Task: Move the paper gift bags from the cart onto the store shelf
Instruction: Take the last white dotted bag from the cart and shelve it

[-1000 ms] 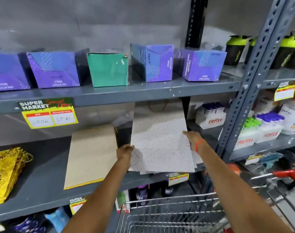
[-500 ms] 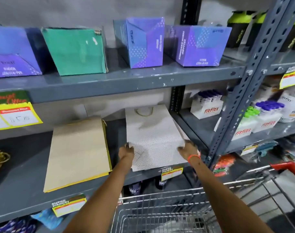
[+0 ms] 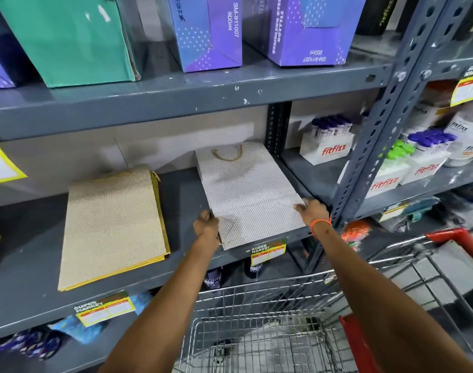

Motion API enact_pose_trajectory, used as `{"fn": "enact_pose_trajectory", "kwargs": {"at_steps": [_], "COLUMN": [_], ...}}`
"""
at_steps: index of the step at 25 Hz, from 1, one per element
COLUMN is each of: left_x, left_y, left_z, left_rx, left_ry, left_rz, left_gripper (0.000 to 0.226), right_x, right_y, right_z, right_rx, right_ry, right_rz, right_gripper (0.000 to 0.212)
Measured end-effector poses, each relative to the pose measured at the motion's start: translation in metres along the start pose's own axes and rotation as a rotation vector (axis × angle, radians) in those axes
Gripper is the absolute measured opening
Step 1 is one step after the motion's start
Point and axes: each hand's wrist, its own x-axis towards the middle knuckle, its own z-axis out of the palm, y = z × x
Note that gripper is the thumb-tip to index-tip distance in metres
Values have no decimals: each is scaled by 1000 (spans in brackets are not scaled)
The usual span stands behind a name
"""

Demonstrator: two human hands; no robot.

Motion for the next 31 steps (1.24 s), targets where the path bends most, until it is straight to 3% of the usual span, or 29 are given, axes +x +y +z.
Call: {"fn": "enact_pose_trajectory", "kwargs": {"at_steps": [2, 6, 9, 12, 15, 20, 31], "left_x": [-10, -31, -40, -47, -50, -55, -66], "left_y": [-3, -13, -15, -9, 5, 12, -2], "left_z": [-8, -18, -16, -21, -24, -22, -20], "left_rx": [128, 390, 478, 758, 1003, 1046, 1029], "left_ry": [-55, -307, -318, -272, -243, -212, -140], "left_rz": [40, 66, 107, 270, 367, 371, 390], "left_gripper": [12, 76, 89, 79, 64, 48, 61], "right_x": [1, 0, 7, 13, 20, 24, 11], "right_y": [6, 15, 20, 24, 23, 17, 10], "right_z": [0, -5, -9, -17, -22, -27, -30], "right_rx": [18, 148, 129, -115, -261, -305, -411], "right_ry": [-40, -288, -384, -478, -432, -440, -366], "right_rz": [-12, -22, -64, -175, -226, -197, -245], "right_gripper": [50, 107, 124, 124, 116, 111, 100]}}
